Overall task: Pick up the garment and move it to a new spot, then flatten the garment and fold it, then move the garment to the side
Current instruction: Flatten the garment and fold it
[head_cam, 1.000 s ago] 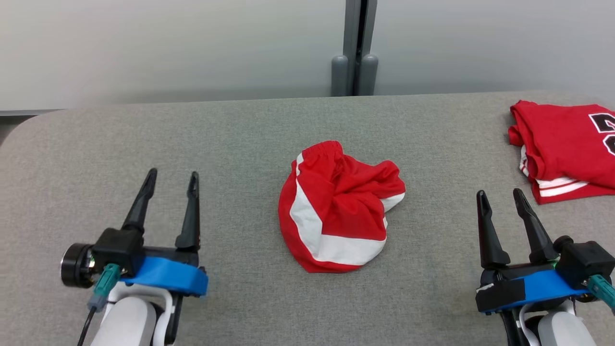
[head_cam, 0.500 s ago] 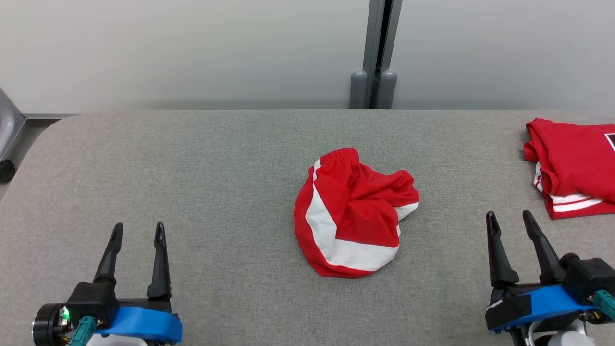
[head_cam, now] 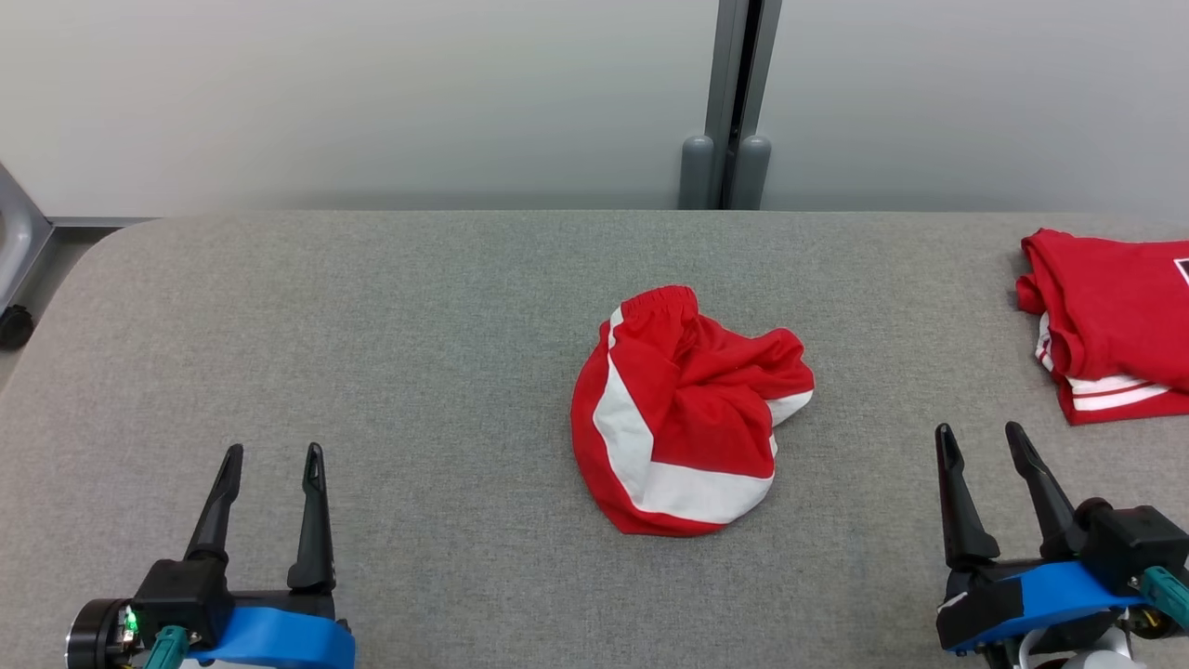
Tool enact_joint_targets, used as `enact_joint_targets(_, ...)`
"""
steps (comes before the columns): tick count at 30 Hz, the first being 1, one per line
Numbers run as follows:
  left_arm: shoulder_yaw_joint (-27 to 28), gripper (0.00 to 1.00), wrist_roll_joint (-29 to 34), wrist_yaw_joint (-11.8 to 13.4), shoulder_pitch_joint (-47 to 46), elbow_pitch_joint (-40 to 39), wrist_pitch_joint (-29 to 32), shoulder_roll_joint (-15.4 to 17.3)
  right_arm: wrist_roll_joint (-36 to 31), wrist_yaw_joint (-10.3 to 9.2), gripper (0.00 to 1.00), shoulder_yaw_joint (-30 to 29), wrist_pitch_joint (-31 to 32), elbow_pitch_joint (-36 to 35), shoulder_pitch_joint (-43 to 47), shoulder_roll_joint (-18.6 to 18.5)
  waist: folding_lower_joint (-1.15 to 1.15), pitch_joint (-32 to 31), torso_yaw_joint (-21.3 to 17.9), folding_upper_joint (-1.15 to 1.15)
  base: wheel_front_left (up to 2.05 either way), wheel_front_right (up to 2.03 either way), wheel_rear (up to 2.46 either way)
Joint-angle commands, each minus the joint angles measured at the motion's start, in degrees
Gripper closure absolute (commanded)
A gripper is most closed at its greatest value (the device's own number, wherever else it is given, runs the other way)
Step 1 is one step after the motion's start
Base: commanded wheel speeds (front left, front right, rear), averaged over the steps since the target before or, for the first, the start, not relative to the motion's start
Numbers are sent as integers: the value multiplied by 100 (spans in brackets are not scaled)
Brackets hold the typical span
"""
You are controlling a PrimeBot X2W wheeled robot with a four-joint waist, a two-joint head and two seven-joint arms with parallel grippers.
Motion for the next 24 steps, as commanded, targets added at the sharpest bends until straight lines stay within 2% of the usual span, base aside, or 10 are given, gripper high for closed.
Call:
enact_joint_targets(1, 46, 0, 39, -33, -23, -25, -24, -7, -26, 1, 0, -2, 1, -18, 89, 18, 0, 6, -4, 0, 0, 0, 0)
enact_joint_targets(13, 202, 0, 193, -145, -17, -25, -24, -122, -46, 1, 0, 26, 51, 54, 61, 18, 0, 49, 1, 0, 0, 0, 0)
enact_joint_targets(19, 209, 0, 267, -198, -121, -25, -24, -204, -89, 1, 0, 330, 90, 112, -307, -129, 0, 113, 82, 0, 0, 0, 0)
enact_joint_targets(24, 174, 0, 329, -239, -224, -23, -24, -286, -55, 1, 0, 674, 140, 422, -702, -267, 0, 199, 243, 0, 0, 0, 0)
